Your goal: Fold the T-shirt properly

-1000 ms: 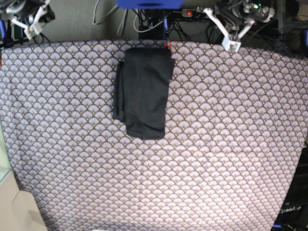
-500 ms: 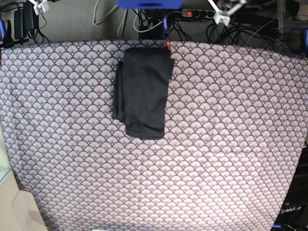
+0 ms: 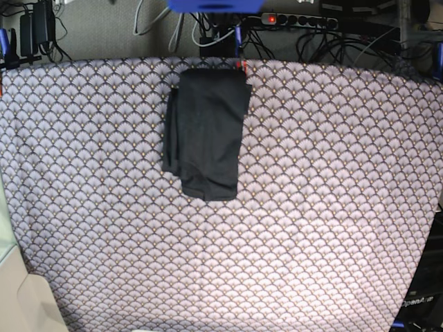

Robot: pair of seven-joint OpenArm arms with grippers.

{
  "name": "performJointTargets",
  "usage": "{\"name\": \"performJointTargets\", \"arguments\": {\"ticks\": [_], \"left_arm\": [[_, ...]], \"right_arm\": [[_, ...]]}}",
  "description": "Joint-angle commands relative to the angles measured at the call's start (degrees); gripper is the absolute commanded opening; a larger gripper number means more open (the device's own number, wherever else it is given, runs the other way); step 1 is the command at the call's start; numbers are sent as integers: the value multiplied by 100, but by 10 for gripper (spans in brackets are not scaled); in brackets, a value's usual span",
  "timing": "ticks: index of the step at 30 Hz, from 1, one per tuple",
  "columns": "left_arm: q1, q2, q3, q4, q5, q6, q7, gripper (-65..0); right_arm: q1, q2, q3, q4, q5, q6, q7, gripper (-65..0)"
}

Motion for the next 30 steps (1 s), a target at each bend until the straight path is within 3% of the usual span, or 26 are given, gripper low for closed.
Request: {"name": "performJointTargets", "arguments": {"ticks": [1, 7, 9, 13, 18, 21, 26, 30], "left_arm": [[-89, -13, -6, -384, 12, -26, -230, -650], [-1724, -40, 2, -3830, -6, -9, -1576, -650], [-2243, -110, 2, -3861, -6, 18, -1760, -650], [-2691, -145, 38, -3861, 12, 651, -1382, -650], [-2744, -154, 134, -3861, 205, 1169, -239, -650], [-2761, -154, 161, -3857, 311, 1433, 464, -650], [-2761, -251, 152, -3778, 486, 1512, 534, -650], [-2858, -339, 161, -3786, 495, 1512, 534, -650]], "right_arm": [[24, 65, -4, -63, -43, 78, 167, -585], [560, 65, -188, -775, -96, 78, 185, -583], [710, 65, -602, -1003, -96, 78, 176, -583], [1008, -5, -1446, -1443, -96, -1280, -8, -581], [1343, -471, -2755, -1461, -96, -2907, -729, -559], [1483, -656, -3028, -1469, -87, -3531, -1037, -558], [1624, -797, -3002, -1461, -34, -3637, -1116, -560], [1641, -832, -3019, -1461, 388, -3637, -1099, -574]]}}
